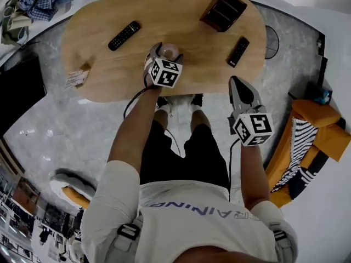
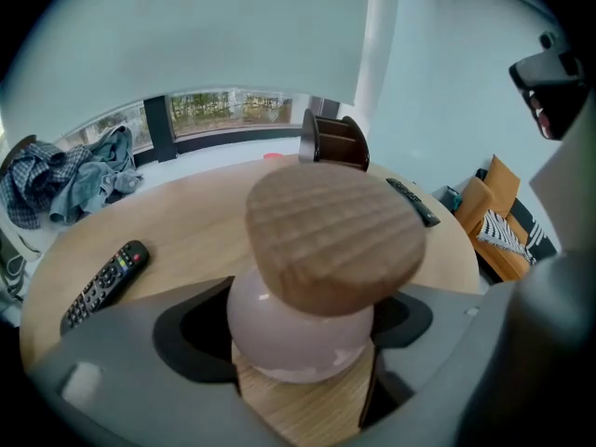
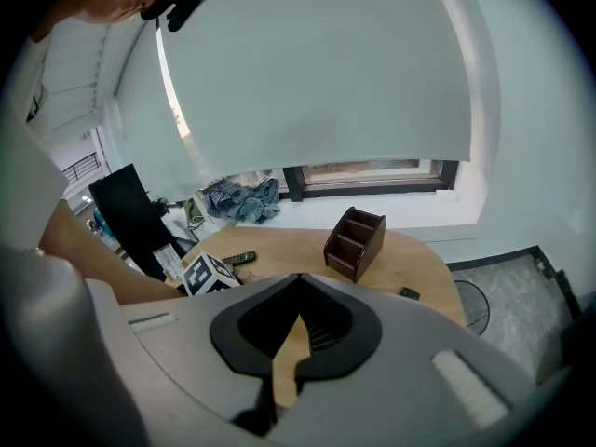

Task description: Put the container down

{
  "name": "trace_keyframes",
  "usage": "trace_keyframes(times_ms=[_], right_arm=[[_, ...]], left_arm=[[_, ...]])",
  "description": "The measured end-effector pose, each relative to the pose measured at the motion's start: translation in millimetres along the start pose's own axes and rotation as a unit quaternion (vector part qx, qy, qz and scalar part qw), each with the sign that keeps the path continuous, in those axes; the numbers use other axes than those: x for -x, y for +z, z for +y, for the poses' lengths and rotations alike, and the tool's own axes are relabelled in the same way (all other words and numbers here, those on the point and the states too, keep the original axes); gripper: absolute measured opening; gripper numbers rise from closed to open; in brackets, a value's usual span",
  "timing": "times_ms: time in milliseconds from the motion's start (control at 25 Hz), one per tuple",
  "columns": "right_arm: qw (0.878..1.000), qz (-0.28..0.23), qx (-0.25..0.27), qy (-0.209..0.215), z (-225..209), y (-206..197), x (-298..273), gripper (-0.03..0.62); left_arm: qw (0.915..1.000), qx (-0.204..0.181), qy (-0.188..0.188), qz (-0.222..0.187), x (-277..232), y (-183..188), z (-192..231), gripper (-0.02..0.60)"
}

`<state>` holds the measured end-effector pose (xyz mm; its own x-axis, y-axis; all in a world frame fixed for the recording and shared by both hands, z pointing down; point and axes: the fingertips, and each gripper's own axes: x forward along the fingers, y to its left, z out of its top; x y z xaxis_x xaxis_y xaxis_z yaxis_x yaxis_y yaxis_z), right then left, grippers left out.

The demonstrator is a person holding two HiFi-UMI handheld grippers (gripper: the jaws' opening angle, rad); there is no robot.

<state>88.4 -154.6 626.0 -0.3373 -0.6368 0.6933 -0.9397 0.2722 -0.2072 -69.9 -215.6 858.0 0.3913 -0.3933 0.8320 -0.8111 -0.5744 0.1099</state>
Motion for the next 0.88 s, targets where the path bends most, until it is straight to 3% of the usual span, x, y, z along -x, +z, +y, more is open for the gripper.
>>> trace_keyframes(times_ms=[280,600,880], right_arm=[[1.0,-0.003,-0.002,0.011,3.4,0.7,-5.6,0.015],[1.0,-0.004,-0.005,0.02,1.5,2.4,3.5,0.015],[0.999,-0.012,-0.001,0.033,2.8,14.1,24.0,0.015]], left_arm=[[0.9993,-0.017,0.014,0.031,-14.0,-14.6,-4.5,0.4],[0.9979,-0.011,0.009,0.064,-13.4,-13.1,-7.4,0.418],[0.9981,0.029,0.019,0.052,34.9,3.9,-7.3,0.438]])
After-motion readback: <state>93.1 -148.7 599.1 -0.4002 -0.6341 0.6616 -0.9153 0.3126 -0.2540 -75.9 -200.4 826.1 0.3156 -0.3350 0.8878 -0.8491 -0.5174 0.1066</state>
